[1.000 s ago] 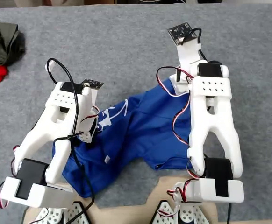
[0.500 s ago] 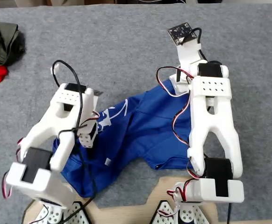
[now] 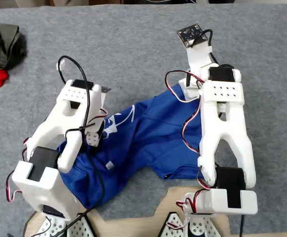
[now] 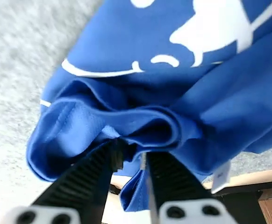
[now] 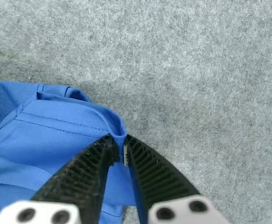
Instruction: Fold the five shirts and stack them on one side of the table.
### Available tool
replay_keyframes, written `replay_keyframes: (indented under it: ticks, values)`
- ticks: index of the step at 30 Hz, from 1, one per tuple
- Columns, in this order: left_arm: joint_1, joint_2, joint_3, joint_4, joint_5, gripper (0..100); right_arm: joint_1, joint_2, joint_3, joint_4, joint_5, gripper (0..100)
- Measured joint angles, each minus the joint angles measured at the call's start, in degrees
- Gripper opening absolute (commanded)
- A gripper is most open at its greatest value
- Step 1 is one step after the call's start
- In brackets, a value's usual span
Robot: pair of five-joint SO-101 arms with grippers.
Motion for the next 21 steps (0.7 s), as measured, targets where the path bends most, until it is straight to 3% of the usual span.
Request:
replay_keyframes:
  ticks: [11,15,21]
  values:
    - [-0.1,0.0,-6.3,0.9,3.8,2,0.0,0.0,-0.8,-0.4,-0.1,0.5]
    - [-1.9,0.0,-18.2,4.0,3.8,2,3.1,0.0,-5.9,-3.0,-4.0,0.5]
    - [-2.7,0.0,-46.3,9.6,3.8,2,6.0,0.0,-18.8,-3.7,-5.0,0.5]
